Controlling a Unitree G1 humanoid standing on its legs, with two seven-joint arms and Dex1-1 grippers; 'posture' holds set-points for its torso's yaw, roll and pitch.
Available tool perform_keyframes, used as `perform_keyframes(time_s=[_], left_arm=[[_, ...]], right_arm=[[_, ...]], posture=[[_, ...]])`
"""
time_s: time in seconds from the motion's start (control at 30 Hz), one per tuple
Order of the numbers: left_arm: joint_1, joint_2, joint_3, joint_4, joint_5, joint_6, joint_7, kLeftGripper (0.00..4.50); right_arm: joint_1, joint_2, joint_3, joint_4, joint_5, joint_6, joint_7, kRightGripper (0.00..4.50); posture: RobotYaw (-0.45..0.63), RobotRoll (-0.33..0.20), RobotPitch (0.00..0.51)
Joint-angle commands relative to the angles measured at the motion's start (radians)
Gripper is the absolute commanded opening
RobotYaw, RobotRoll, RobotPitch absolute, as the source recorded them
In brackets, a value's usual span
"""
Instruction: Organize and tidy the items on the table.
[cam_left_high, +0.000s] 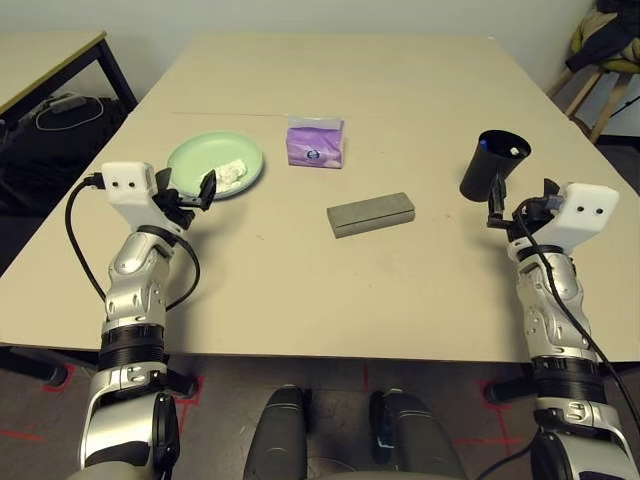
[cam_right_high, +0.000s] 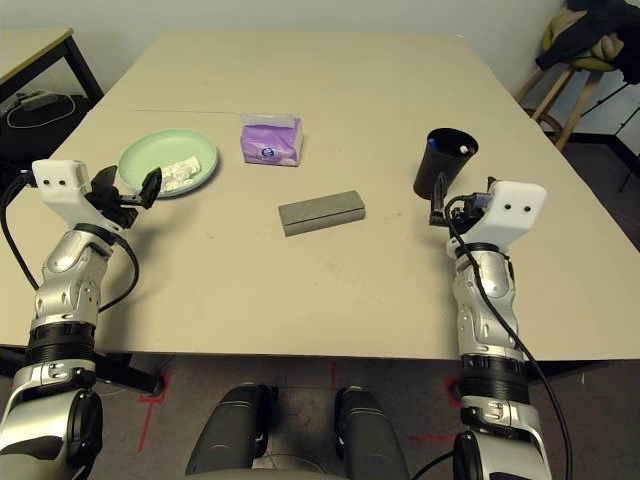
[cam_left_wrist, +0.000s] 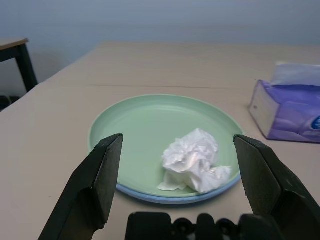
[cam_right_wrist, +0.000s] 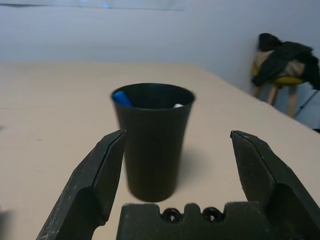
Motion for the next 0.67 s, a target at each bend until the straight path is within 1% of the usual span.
perform_keyframes(time_s=[0.03, 0.2, 0.67], left_arm=[[-0.006, -0.019, -0.003, -0.009, 0.018, -0.011, 0.041, 4.5], [-0.004, -0.033, -0.012, -0.021, 0.02, -0.011, 0.056, 4.5], [-0.005, -0.026, -0.024, -0.006, 0.015, -0.018, 0.019, 4.5]], right_arm=[[0.003, -0.005, -0.007, 0.028, -0.014, -0.014, -0.014, 4.49], [0.0, -0.007, -0.008, 0.039, -0.012, -0.02, -0.015, 4.49], [-0.009, -0.012, -0.009, 0.064, -0.002, -0.027, 0.012, 4.49]], posture=[[0.19, 0.0, 0.105], [0.19, 0.0, 0.101], [0.18, 0.0, 0.095]])
